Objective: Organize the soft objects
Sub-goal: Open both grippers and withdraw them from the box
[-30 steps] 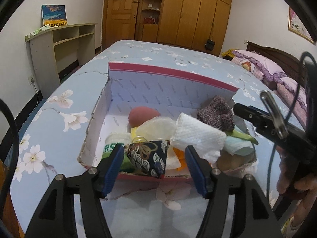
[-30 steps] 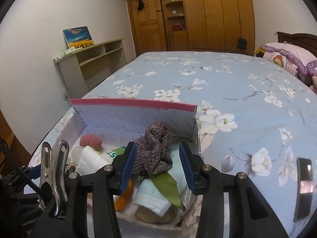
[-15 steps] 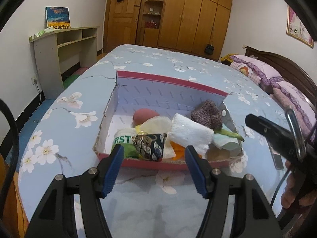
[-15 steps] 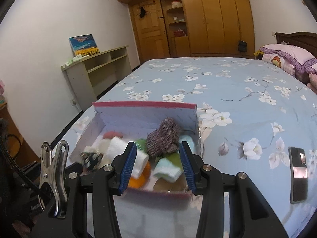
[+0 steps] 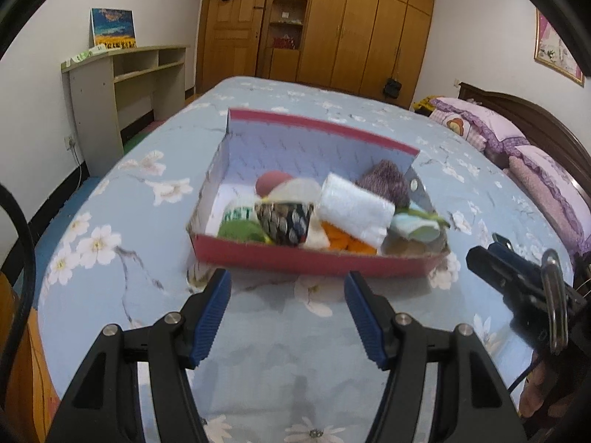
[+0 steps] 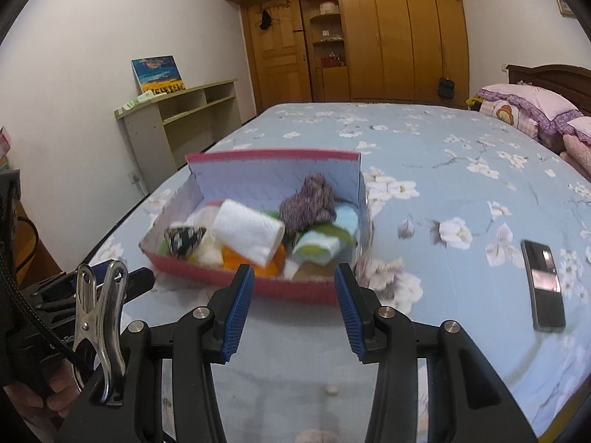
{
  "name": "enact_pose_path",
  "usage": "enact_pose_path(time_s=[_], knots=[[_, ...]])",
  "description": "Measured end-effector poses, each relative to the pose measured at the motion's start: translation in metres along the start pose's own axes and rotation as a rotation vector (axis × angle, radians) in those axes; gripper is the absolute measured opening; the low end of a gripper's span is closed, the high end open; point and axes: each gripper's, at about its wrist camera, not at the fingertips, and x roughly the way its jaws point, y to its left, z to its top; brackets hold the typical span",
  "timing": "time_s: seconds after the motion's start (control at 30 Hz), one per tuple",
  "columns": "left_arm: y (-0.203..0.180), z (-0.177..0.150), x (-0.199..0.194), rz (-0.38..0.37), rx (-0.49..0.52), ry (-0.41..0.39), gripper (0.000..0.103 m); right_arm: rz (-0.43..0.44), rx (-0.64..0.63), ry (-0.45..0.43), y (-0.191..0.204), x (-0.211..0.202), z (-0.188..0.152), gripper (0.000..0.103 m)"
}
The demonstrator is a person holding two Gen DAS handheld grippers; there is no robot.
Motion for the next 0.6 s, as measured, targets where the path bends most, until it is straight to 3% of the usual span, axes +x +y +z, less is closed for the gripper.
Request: enact_pose_path(time_s=[0.6], knots=[[0.002,-0.028,0.036,0.032,-0.007,0.070,0.067,-0.009,0.026,0.103,0.000,0.034,-0.050,0.046]])
